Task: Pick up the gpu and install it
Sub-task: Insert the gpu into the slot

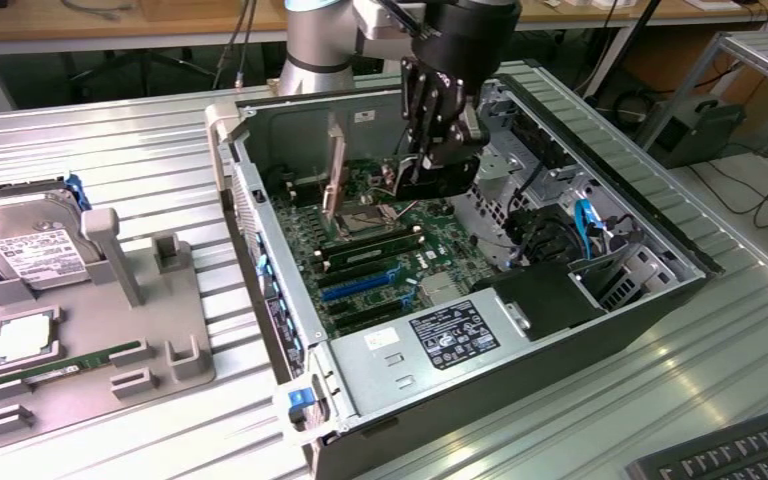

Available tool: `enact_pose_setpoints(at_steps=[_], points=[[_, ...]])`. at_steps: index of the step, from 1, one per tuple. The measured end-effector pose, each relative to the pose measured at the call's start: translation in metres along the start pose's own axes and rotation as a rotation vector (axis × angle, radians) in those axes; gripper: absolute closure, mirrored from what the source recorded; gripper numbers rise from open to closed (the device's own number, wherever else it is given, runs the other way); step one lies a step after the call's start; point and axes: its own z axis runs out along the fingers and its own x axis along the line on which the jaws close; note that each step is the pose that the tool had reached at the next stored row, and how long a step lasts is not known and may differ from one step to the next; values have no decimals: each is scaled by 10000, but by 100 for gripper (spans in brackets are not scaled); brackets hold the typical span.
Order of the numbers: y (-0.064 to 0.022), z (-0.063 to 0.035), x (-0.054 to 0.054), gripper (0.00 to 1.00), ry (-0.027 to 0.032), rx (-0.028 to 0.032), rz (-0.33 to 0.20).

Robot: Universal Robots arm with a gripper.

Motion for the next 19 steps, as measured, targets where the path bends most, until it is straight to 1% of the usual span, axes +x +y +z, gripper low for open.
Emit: enact_pose_setpoints(at_steps=[2,7,10,13,15,19], points=[[20,26,27,74,-5,35,-2],[116,80,75,74,-5,79,-5],[154,112,105,74,-10,106,-29],[189,146,135,74,-8,124,-67],[237,185,172,74,-8,132,-82],[306,237,222,74,-9,143,-89]])
